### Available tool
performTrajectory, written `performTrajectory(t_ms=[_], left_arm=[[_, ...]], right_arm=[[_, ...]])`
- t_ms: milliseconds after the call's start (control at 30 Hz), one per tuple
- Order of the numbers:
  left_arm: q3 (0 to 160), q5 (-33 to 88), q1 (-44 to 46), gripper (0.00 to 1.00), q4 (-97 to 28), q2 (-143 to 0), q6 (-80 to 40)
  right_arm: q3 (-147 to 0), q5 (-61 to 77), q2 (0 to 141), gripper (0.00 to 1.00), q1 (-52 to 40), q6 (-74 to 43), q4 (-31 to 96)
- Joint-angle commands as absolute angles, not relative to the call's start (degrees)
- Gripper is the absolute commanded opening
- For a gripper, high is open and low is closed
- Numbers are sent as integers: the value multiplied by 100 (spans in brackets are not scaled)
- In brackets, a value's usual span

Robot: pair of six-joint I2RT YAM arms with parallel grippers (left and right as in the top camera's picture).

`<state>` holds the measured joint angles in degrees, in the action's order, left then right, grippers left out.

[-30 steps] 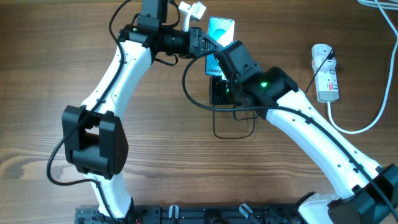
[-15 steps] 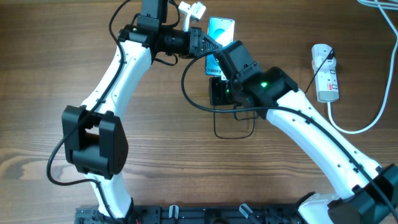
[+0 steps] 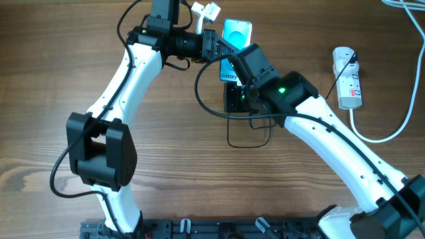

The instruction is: Plug charger to phone and switch on socket

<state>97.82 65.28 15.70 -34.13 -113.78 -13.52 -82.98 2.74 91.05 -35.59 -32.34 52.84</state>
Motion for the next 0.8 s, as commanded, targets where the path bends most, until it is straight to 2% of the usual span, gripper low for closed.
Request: performTrajectory(t_ms=[0,767], left_arm=[[9856,6897,1597,4,-3428,-11229,-1208],[9856,6724,1597,4,-3430,-11229,-1063]], right_arm=[[-8453,134,9087,4,-3533,-3339,5273],[-8455,314,9087,4,-3437,-3297,5203]])
